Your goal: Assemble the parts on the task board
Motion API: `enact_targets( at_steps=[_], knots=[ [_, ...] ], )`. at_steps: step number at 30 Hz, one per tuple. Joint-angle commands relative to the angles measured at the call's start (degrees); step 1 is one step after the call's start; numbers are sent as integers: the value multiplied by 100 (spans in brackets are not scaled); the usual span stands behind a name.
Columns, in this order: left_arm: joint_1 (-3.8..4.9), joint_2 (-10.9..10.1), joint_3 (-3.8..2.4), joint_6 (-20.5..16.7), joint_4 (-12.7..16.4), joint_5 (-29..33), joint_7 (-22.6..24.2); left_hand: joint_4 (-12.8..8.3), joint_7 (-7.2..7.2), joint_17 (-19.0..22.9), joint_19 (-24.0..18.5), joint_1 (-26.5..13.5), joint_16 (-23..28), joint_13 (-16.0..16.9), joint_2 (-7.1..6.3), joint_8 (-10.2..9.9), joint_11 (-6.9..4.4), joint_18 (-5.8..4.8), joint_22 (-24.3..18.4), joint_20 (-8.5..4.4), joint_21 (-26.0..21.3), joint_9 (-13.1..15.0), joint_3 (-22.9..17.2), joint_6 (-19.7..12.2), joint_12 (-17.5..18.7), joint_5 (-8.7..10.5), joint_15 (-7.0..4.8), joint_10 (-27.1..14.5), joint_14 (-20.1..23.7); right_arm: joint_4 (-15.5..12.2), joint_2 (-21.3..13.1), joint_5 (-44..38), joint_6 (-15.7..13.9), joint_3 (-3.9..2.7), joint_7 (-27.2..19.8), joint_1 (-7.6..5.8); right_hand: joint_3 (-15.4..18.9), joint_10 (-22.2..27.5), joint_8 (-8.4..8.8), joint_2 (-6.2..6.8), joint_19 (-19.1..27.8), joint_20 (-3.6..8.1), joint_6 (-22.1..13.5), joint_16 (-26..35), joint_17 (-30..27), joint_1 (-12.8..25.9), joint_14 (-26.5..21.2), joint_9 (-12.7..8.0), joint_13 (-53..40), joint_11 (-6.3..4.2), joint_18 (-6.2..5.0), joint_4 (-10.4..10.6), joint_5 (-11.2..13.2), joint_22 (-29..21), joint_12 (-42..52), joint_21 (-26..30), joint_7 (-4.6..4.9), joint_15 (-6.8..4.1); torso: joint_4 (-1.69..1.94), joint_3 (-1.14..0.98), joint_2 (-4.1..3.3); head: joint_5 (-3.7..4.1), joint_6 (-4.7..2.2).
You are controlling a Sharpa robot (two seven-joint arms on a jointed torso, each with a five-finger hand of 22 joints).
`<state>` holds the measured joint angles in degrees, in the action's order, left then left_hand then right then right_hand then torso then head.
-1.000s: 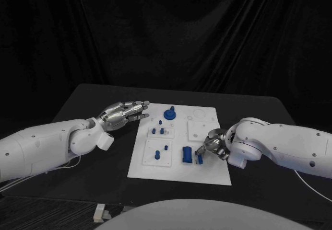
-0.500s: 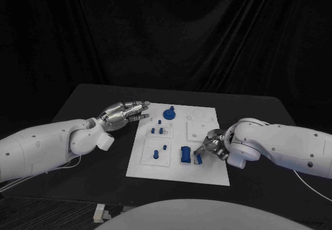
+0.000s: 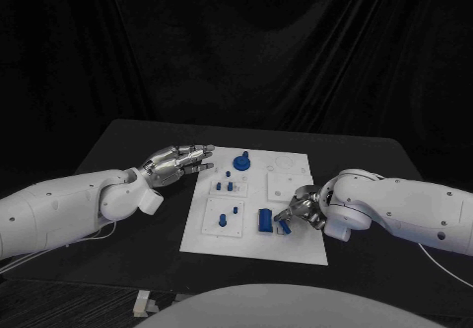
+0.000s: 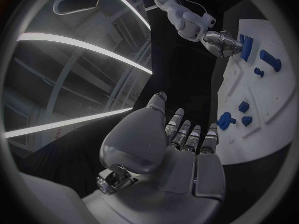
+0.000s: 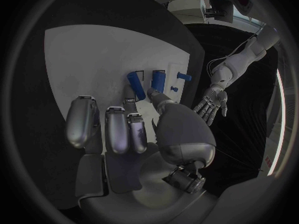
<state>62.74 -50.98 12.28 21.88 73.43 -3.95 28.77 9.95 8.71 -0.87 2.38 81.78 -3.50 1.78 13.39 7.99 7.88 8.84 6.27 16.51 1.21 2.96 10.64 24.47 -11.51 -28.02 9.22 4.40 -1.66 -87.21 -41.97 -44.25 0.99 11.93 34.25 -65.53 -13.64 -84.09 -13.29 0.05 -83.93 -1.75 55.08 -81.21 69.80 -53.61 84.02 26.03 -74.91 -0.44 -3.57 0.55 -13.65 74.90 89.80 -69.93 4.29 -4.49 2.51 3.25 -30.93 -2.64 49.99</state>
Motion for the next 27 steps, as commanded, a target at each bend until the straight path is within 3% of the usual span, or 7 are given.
enact_targets(
  at_steps=[1, 8, 13, 20, 24, 25, 27],
  knots=[
    [-9, 14, -6, 95, 5, 39, 41, 26, 65, -6, 14, 2, -16, 6, 74, 10, 42, 115, -5, 24, 18, -1, -24, -42, 3, -34, 42, -17, 5, -6, 6, -31, 67, -1, 16, 20, 38, -591, 17, -2, -22, -44, 24, 21, 2, 72, 264, -14, -1509, 46, -82, 73, 33, 915, 20, 27, 21, 53, -1, 1, 1, -3, 1],
    [-11, 26, -6, 108, -4, 39, 28, 26, 66, -6, 14, 5, -15, 5, 83, 10, 42, 114, -7, 24, 18, -1, -31, -45, 6, -35, 48, -20, 6, -9, -5, -32, 50, -1, 13, 20, 113, -591, -7, -95, -24, -37, 72, 18, 3, 222, 265, -35, -1509, 30, -82, 281, 36, 916, 20, 29, 1, 42, -3, 0, 0, -7, 1],
    [-14, 32, -6, 118, -7, 39, 23, 25, 66, -6, 14, 6, -15, 5, 85, 11, 43, 114, -7, 24, 18, -1, -32, -44, 6, -36, 48, -20, 6, -11, -13, -32, 42, -1, 8, 20, 107, -591, -38, -186, -23, -24, 139, 24, -13, 252, 262, -46, -1509, 8, -85, 382, -116, 915, 20, 41, -24, 25, -3, 0, 0, -17, 1],
    [-17, 32, -6, 125, -14, 39, 15, 22, 65, -6, 14, 11, -16, 5, 91, 11, 43, 114, -7, 24, 18, -1, -38, -46, 8, -41, 49, -22, 6, -11, -16, -33, 82, -1, 4, 20, 171, -591, -20, -2, -16, -14, 119, 42, -49, 128, 255, -84, -1509, 6, -89, 286, -51, 907, 20, 72, -23, 19, -3, 0, 0, -20, 1],
    [-18, 31, -6, 128, -22, 39, 14, 19, 65, -6, 15, 16, -15, 5, 96, 12, 43, 114, -6, 24, 18, 0, -44, -45, 6, -46, 50, -22, 7, -2, -6, -34, 142, -1, 4, 20, 154, -591, -7, 58, -14, -14, 104, 54, -74, -62, 251, -117, -1509, 12, -91, 154, -141, 904, 20, 88, -14, 23, -4, 1, 0, -26, 1],
    [-19, 31, -6, 129, -23, 39, 13, 19, 65, -6, 15, 16, -15, 5, 96, 12, 43, 114, -6, 24, 18, 0, -44, -45, 6, -46, 50, -22, 7, 0, -3, -34, 154, -1, 4, 20, 87, -591, 12, 74, -8, -12, 78, 71, -107, -237, 243, -136, -1509, 10, -95, 27, -430, 898, 20, 110, -12, 17, -2, 1, -1, -25, 1],
    [-19, 32, -6, 131, -25, 39, 13, 16, 65, -6, 16, 20, -16, 5, 98, 13, 43, 114, -4, 24, 19, 0, -47, -43, 7, -50, 50, -22, 6, 5, 3, -34, 176, -1, 4, 20, 55, -591, 17, 87, -4, -14, 79, 79, -121, -318, 240, -151, -1509, 16, -96, -39, -609, 894, 20, 124, -6, 24, -3, 1, -1, -27, 1]
  ],
)
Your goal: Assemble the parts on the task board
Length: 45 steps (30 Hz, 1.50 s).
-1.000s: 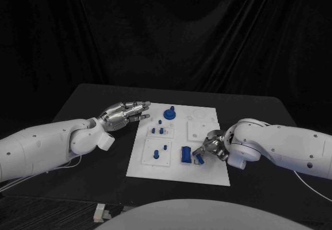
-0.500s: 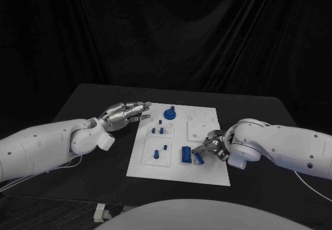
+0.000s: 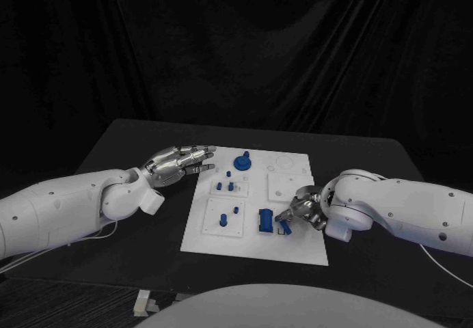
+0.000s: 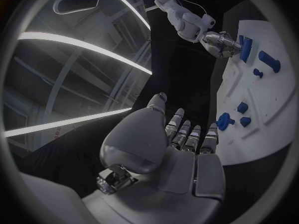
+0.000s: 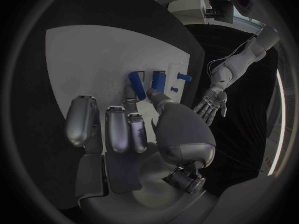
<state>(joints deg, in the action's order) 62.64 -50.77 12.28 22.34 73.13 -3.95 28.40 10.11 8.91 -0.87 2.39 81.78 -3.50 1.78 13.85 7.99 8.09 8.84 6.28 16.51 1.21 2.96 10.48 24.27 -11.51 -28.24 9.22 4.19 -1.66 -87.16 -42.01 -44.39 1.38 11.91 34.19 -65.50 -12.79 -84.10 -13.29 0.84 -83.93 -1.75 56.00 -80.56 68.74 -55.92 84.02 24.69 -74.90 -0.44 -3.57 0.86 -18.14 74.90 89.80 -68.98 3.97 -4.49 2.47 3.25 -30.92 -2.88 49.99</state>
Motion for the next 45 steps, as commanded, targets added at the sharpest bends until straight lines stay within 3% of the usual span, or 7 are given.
enact_targets(
  at_steps=[1, 10, 19, 26, 37, 43, 45],
  knots=[
    [-10, 13, -6, 87, 3, 39, 49, 0, 45, -6, 16, 20, -16, 5, 52, 13, 22, 114, -5, 24, 19, 0, -31, -23, 7, -28, 50, -1, 6, 2, 10, -21, 152, 0, 9, 17, -47, -590, 20, 9, -2, -15, -13, 19, -23, -123, 238, -24, -1510, 17, -98, -101, -224, 892, 20, 37, 27, 25, 1, 0, -1, -4, 1],
    [-13, 22, -6, 99, -7, 39, 43, -8, 45, -6, 16, 30, -15, 5, 57, 13, 22, 114, -7, 25, 19, 0, -40, -27, 10, -38, 51, -3, 7, 12, 29, -23, 189, 0, 11, 17, -139, -590, 30, 20, 8, -20, -1, 53, -85, -297, 226, -63, -1510, 20, -105, -266, -454, 881, 20, 82, 30, 29, 3, 1, 3, 3, 1],
    [-16, 26, -6, 106, -11, 39, 35, -24, 45, -6, 19, 49, -17, 5, 67, 15, 22, 113, -2, 25, 20, 0, -59, -28, 8, -58, 54, -3, 7, 8, 30, -23, 119, 0, 13, 17, -233, -590, -51, -106, 5, -4, 164, 60, -92, -356, 228, -59, -1510, -20, -108, -295, -571, 880, 20, 91, -21, 1, 2, 2, 2, 5, 1],
    [-17, 30, -6, 110, -15, 39, 24, -30, 44, -6, 20, 56, -17, 5, 71, 15, 22, 113, -3, 25, 20, 0, -66, -30, 11, -65, 54, -4, 7, -1, 25, -23, 41, 0, -1, 17, -236, -590, -82, -271, -2, 23, 274, 48, -67, -101, 238, -82, -1510, -53, -105, -39, -563, 885, 20, 88, -56, -26, 0, -1, 3, -5, 1],
    [-19, 32, -6, 118, -27, 39, 1, -37, 43, -7, 21, 67, -19, 5, 94, 17, 20, 113, -3, 26, 21, 1, -88, -30, 10, -73, 56, -5, 6, -16, 5, -25, -91, 0, -14, 17, -244, -590, -72, -340, -1, 35, 300, 48, -67, 59, 240, -111, -1510, -63, -106, 141, -524, 883, 20, 103, -65, -36, 5, 0, 1, -3, 1],
    [-20, 33, -6, 121, -30, 39, -10, -37, 43, -7, 21, 67, -19, 5, 94, 17, 20, 113, -3, 26, 21, 1, -88, -30, 10, -73, 56, -5, 6, -21, -11, -25, -131, 0, -12, 17, -230, -590, -56, -301, 2, 37, 277, 58, -87, 83, 237, -123, -1510, -59, -109, 158, -487, 880, 20, 118, -58, -36, 1, 0, 0, -8, 1],
    [-21, 35, -6, 123, -31, 39, -15, -38, 42, -7, 23, 70, -21, 6, 107, 19, 19, 113, -1, 26, 22, 1, -98, -27, 8, -73, 57, -4, 6, -25, -17, -25, -152, 0, -10, 16, -164, -590, -38, -202, 3, 33, 258, 64, -98, 152, 236, -142, -1510, -48, -110, 207, -235, 876, 20, 133, -46, -28, 1, 0, -1, -11, 1]
  ],
)
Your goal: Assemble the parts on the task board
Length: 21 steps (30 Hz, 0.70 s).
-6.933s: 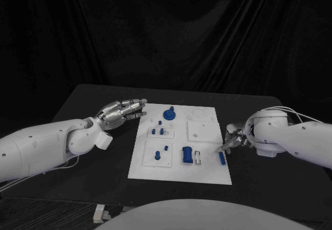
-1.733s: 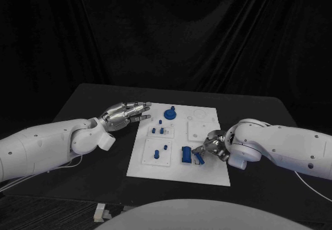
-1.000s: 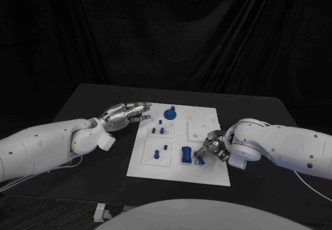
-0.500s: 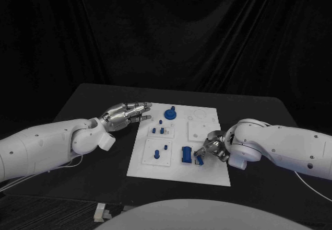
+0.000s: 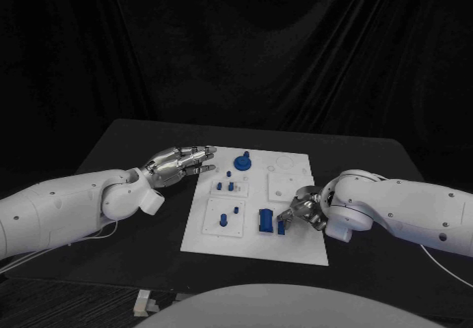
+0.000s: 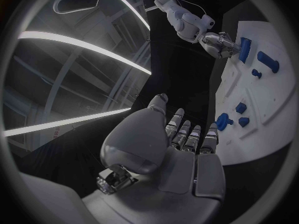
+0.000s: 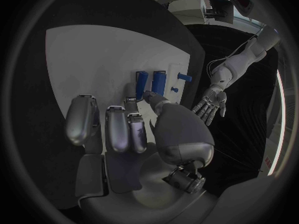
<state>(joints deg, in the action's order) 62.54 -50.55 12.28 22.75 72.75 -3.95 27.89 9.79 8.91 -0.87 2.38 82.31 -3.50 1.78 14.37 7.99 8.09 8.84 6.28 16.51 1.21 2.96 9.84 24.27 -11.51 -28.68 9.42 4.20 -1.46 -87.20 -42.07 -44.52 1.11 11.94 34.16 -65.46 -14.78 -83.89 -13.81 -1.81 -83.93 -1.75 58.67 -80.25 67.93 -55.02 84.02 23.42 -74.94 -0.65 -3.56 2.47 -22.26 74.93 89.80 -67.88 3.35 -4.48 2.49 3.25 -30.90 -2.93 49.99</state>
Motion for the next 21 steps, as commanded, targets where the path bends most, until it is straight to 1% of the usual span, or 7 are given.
enact_targets(
  at_steps=[1, 5, 12, 13, 17, 19, 21],
  knots=[
    [-10, 13, -6, 83, 6, 39, 34, -6, 42, -7, 23, 17, -21, 6, 55, 19, 20, 113, -2, 26, 22, 1, -35, -27, 8, -29, 37, -4, -14, -21, -12, -12, -131, -3, -7, 13, 49, -611, 18, 76, 2, 32, -13, 33, -18, 79, 235, -20, -1506, -25, -110, 65, 264, 874, 20, 24, 19, -26, -2, 0, -2, -9, 1],
    [-11, 15, -6, 88, 6, 39, 26, -6, 42, -7, 23, 17, -21, 6, 55, 19, 20, 113, -2, 26, 22, 1, -35, -27, 8, -29, 37, -4, -14, -23, -15, -12, -146, -3, -5, 13, 179, -611, 33, 172, 0, 22, -33, 36, -24, 208, 235, -39, -1506, -12, -111, 179, 624, 872, 20, 35, 32, -15, 0, 0, -2, -8, 1],
    [-12, 16, -6, 95, 6, 39, 12, -6, 42, -7, 23, 17, -21, 6, 55, 19, 20, 113, -2, 26, 22, 1, -35, -27, 8, -29, 37, -4, -14, -30, -26, -13, -162, -3, -9, 13, 339, -611, 49, 281, -1, 15, -73, 37, -27, 313, 235, -57, -1506, -4, -113, 278, 879, 870, 20, 48, 42, -8, -2, 0, -3, -13, 1],
    [-12, 15, -6, 96, 7, 39, 12, -6, 42, -7, 23, 17, -21, 6, 55, 19, 20, 113, -2, 26, 22, 1, -35, -27, 8, -29, 37, -4, -14, -34, -32, -13, -186, -3, -17, 13, 429, -611, 59, 331, 0, 11, -104, 43, -38, 370, 233, -65, -1506, 3, -114, 332, 1074, 869, 20, 55, 49, -3, -1, 0, -3, -13, 1],
    [-13, 5, -6, 92, 16, 39, 19, -7, 42, -7, 25, 20, -21, 5, 62, 21, 20, 113, 1, 26, 22, 2, -42, -25, 11, -29, 37, -5, -15, -106, -122, -13, -361, -3, -81, 10, 843, -611, 69, 483, -6, 2, -171, 35, -26, 665, 237, -77, -1506, 17, -112, 629, 1478, 872, 20, 54, 65, 10, -2, 0, -2, -36, 1],
    [-13, -6, -6, 84, 24, 39, 28, -7, 42, -7, 25, 20, -21, 5, 62, 21, 20, 113, 1, 26, 22, 2, -42, -25, 11, -29, 37, -5, -15, -186, -215, -13, -478, -4, -118, -7, 1015, -611, 61, 499, -10, 0, -178, 28, -13, 768, 239, -77, -1506, 20, -113, 792, 1712, 874, 20, 51, 65, 14, 0, 0, 0, -34, 1],
    [-13, -18, -6, 73, 33, 40, 45, -9, 42, -8, 26, 21, -25, 6, 63, 25, 20, 113, 3, 26, 23, 3, -45, -15, 6, -29, 38, -3, -16, -277, -328, -13, -610, -4, -166, -62, 1276, -611, 49, 521, -18, -2, -185, 9, 17, 870, 246, -79, -1506, 19, -110, 1028, 1724, 880, 20, 38, 67, 12, 2, 0, -1, -30, 1]
  ],
)
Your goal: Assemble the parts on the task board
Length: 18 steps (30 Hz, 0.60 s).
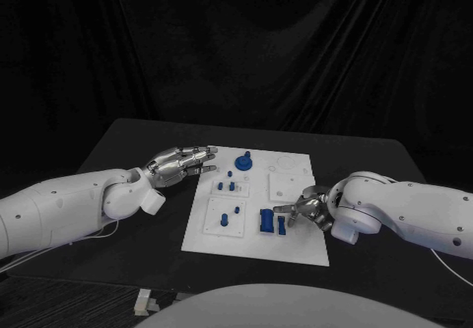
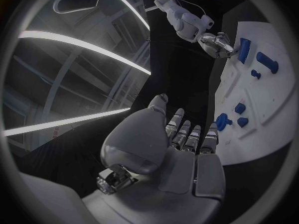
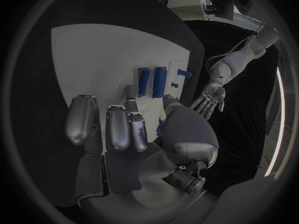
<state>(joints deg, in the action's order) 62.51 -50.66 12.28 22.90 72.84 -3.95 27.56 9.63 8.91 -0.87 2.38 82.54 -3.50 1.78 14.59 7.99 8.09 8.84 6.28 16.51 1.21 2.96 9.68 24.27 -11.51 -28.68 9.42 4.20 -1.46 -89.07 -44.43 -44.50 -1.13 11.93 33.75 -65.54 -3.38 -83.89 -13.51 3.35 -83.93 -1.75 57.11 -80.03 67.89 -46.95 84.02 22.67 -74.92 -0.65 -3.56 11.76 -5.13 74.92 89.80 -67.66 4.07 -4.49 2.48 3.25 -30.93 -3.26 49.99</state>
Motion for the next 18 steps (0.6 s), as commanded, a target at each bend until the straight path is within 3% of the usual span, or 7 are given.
enact_targets(
  at_steps=[1, 4, 8, 10, 12, 14, 18],
  knots=[
    [-10, -15, -6, 54, 28, 40, 90, 8, 42, -8, 27, -2, -25, 6, 41, 25, 20, 113, 3, 26, 23, 3, -29, -14, 6, -29, 38, -3, -16, -134, -147, -15, -445, -3, -147, -91, 300, -611, 8, 11, -23, -1, -22, -21, 32, 127, 249, -5, -1508, 18, -107, 243, -43, 884, 20, 7, -9, 7, 3, -1, 1, 6, 1],
    [-10, -37, -6, 23, 44, 40, 175, 7, 43, -10, 35, -3, -34, 8, 37, 28, 21, 114, 19, 27, 27, 4, -28, -9, -4, -25, 41, 2, -21, -310, -374, -15, -703, -3, -244, -293, 630, -611, -19, -74, -35, 3, 3, -41, 60, 212, 255, -5, -1508, 13, -103, 492, 92, 893, 20, -18, -20, 3, 2, 0, 1, 19, 1],
    [-10, -65, -6, -78, 99, 40, 414, 16, 45, -19, 68, -23, -73, 17, -9, 55, 27, 118, 58, 30, 45, 11, -5, 43, -58, -9, 75, 44, -50, -537, -646, 19, -1235, -3, -548, -546, 1004, -611, -99, -440, -29, 20, 157, 13, -63, 717, 231, 8, -1508, -26, -110, 505, 99, 888, 20, 2, -60, -20, 2, -1, 3, 20, 1],
    [-10, -75, -6, -149, 138, 40, 590, 65, 43, -19, 73, -69, -84, 22, -64, 60, 34, 118, 53, 24, 47, 9, 54, 40, -104, 34, 54, 85, -59, -639, -768, 147, -1637, -3, -906, -656, 1331, -611, -97, -641, 107, 58, 289, 429, -799, 900, 83, -16, -1508, -65, -198, 518, 98, 749, 20, 456, -105, -65, 3, -2, 4, 36, 1],
    [-10, -82, -6, -222, 174, 40, 757, 149, 33, -18, 70, -116, -84, 21, -120, 65, 28, 123, 38, 17, 45, 7, 132, 35, -117, 148, 18, 102, -59, -706, -851, 366, -2008, -3, -1364, -723, 1468, -478, -81, -759, 283, 56, 341, 943, -1611, 867, -103, -33, -1298, -68, -299, 501, 72, 553, -183, 1050, -115, -67, 4, -1, 9, 51, 1],
    [-10, -95, -6, -318, 220, 40, 934, 268, 23, -15, 51, -136, -74, 22, -172, 77, 13, 137, 5, 3, 36, 7, 211, 43, -138, 290, -37, 122, -50, -734, -909, 729, -2327, -3, -1968, -771, 1727, 525, 13, -971, 934, -20, 331, 2895, -4069, 589, -718, -91, 486, -22, -586, 489, 39, -281, -2132, 3145, -54, 1, 0, 1, 18, 56, 1],
    [-11, -104, -6, -472, 277, 40, 1192, 411, 8, -15, 43, -126, -76, 26, -218, 112, -8, 151, -11, -16, 33, 14, 280, 104, -170, 438, -84, 150, -48, -672, -925, 1455, -2716, -2, -3037, -801, 2072, 1571, 57, -1162, 1248, -153, 391, 4085, -4585, 192, -748, -127, 2847, 79, -686, 498, -11, -1240, -4807, 4569, 37, 132, -2, 3, 19, 76, 1]
  ],
)
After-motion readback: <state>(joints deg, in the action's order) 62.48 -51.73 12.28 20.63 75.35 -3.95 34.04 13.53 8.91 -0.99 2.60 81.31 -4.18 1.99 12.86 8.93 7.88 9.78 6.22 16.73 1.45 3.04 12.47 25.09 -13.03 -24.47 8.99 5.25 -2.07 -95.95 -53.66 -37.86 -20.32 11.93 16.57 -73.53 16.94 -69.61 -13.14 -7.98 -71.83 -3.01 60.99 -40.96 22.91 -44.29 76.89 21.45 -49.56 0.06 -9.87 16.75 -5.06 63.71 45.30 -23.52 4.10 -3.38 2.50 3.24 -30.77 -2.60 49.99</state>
